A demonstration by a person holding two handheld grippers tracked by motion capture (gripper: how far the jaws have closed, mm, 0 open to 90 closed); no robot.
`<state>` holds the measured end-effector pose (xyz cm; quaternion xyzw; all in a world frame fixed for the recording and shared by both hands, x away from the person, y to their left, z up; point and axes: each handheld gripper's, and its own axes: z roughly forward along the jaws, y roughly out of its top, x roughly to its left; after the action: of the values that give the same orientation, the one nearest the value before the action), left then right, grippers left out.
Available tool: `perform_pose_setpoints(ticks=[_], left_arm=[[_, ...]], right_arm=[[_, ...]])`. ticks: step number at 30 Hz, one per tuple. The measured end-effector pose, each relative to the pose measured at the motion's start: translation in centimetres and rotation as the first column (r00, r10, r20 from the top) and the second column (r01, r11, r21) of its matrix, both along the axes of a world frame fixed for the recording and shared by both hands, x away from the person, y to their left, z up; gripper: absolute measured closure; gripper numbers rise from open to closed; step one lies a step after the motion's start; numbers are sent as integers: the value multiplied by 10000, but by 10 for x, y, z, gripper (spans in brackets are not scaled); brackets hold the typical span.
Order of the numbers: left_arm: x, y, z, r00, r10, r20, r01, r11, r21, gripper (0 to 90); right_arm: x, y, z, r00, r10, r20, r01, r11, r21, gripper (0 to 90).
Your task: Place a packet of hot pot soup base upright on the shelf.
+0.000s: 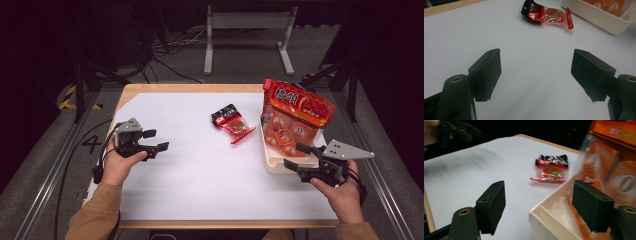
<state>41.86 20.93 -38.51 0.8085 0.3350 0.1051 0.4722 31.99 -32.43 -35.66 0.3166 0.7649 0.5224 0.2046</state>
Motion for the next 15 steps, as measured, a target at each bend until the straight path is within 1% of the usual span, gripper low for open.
perform_pose_setpoints(ticks=[1, 3, 5, 7, 8, 10, 12, 15], left_arm=[[0, 0, 0, 10000, -7, -36, 7, 10000, -14, 252], [1, 0, -1, 10000, -7, -80, 6, 10000, -48, 250], [1, -1, -2, 9999, 53, -95, -53, 10000, -60, 246], [1, -1, -2, 9998, 115, -150, -116, 9999, -84, 244], [1, -2, -3, 9997, 183, -180, -185, 9998, -83, 244], [2, -2, -3, 9984, 528, -197, -528, 9986, 18, 237], [2, -1, -4, 9980, 607, -190, -609, 9981, -121, 233], [3, -1, -4, 9979, 647, -76, -649, 9975, -297, 233]], right_arm=[[0, 5, -2, 9993, 358, -60, -358, 9993, -75, 277], [1, 12, -5, 9974, 713, -90, -715, 9971, -273, 276], [1, 20, -10, 9941, 1077, -111, -1078, 9941, -109, 276], [1, 23, -13, 9933, 1153, -109, -1154, 9933, -58, 277], [1, 28, -16, 9922, 1238, -126, -1239, 9923, -46, 279], [2, 35, -22, 9899, 1398, -246, -1400, 9901, -55, 279], [2, 40, -25, 9889, 1468, -228, -1472, 9890, -156, 276], [3, 43, -26, 9879, 1533, -213, -1535, 9881, -40, 275]])
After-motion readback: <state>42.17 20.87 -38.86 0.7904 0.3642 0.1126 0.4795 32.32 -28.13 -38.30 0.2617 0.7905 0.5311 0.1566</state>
